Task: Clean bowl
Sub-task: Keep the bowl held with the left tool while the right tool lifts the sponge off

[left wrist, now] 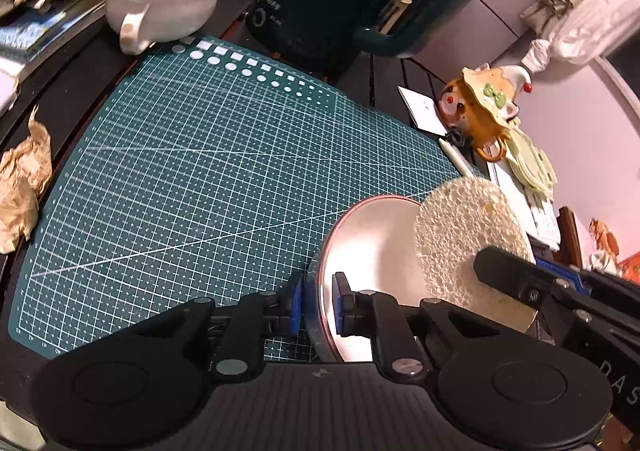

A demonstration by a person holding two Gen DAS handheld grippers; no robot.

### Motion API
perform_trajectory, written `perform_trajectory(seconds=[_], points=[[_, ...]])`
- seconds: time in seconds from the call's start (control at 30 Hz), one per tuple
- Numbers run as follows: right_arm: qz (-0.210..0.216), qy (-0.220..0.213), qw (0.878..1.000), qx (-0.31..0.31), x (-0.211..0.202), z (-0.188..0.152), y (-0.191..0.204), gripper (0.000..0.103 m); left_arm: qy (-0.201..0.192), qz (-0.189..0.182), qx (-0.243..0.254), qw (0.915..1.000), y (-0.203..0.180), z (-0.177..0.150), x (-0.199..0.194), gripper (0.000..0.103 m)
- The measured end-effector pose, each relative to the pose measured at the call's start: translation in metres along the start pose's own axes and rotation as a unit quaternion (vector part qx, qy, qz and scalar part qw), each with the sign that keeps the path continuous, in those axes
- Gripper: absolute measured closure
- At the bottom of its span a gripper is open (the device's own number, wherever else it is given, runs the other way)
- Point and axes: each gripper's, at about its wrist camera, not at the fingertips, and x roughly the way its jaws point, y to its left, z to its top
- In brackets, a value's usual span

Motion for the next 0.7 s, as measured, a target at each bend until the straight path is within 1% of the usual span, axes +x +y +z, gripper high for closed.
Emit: perform_trajectory(seconds=[0.03, 0.13, 0.17, 0.33, 0.4, 0.43, 0.7], points=[[0.001, 0.0, 1.0, 0.001, 0.0, 0.0, 0.0, 0.092, 0.002, -0.003, -0.007, 1.0, 0.002, 0.001, 0.0, 0.091], [0.004, 0.001, 1.0, 0.003, 0.001, 0.0, 0.0, 0.092, 0.001, 0.005, 0.001, 1.0, -0.002, 0.0, 0.0, 0.091], [0.007, 0.004, 1.0, 0.002, 0.002, -0.001, 0.001, 0.092, 0.0, 0.014, 0.01, 0.9999, -0.006, -0.001, -0.001, 0.091], [0.027, 0.05, 0.998, 0.015, 0.026, -0.008, 0.001, 0.092, 0.001, 0.015, 0.009, 0.9998, -0.006, 0.0, 0.0, 0.091], [0.025, 0.067, 0.997, 0.019, 0.038, -0.012, 0.0, 0.092, 0.002, 0.016, 0.009, 0.9998, -0.006, 0.001, 0.0, 0.091], [0.015, 0.069, 0.997, 0.016, 0.042, -0.013, 0.0, 0.092, 0.001, 0.016, 0.01, 0.9998, -0.006, 0.001, 0.001, 0.091], [0.013, 0.04, 0.999, 0.004, 0.022, -0.007, 0.003, 0.092, 0.001, 0.017, 0.011, 0.9998, -0.006, -0.002, -0.002, 0.091]])
